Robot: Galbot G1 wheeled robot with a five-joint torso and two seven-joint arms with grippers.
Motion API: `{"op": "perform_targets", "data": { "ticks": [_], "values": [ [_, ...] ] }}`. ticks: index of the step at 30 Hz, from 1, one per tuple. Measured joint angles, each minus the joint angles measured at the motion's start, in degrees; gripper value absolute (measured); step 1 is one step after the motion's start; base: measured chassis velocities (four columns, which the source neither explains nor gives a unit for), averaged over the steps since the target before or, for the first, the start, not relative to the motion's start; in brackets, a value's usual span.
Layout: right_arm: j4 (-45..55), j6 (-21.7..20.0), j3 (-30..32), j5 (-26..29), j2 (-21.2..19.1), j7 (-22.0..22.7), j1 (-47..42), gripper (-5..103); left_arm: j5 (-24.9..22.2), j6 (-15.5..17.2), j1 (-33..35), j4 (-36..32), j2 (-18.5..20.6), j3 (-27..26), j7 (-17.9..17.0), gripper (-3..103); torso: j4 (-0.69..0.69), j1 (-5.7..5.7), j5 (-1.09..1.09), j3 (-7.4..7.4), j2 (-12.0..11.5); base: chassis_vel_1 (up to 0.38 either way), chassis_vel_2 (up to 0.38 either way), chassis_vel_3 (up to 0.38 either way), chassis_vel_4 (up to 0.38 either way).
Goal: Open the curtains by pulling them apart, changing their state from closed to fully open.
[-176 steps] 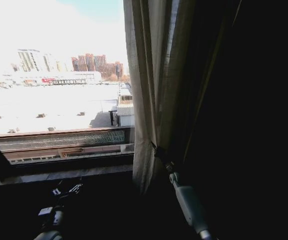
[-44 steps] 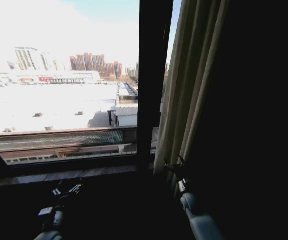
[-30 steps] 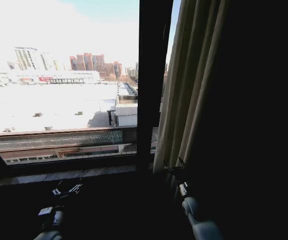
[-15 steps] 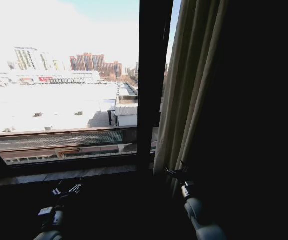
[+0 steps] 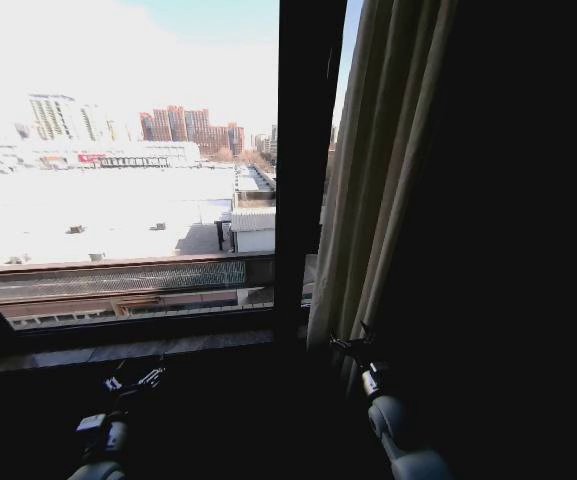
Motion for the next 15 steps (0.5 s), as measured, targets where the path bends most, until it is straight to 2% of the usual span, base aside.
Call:
{"op": "perform_targets", "data": {
  "ticks": [10,15],
  "values": [
    [-0.1,0.1,0.0,0.0,0.0,0.0,0.0,100,0.0,0.0,0.0,0.0,0.0,0.0,0.0,100,-0.01,0.01,0.00,0.00,0.0,0.000,0.000,0.000,0.000],
    [-0.1,0.1,0.0,0.0,0.0,0.0,0.1,100,0.0,0.0,0.0,0.0,0.0,0.0,0.0,100,0.00,0.01,0.00,0.00,0.0,0.095,0.041,-0.083,-0.044]
  ]
}}
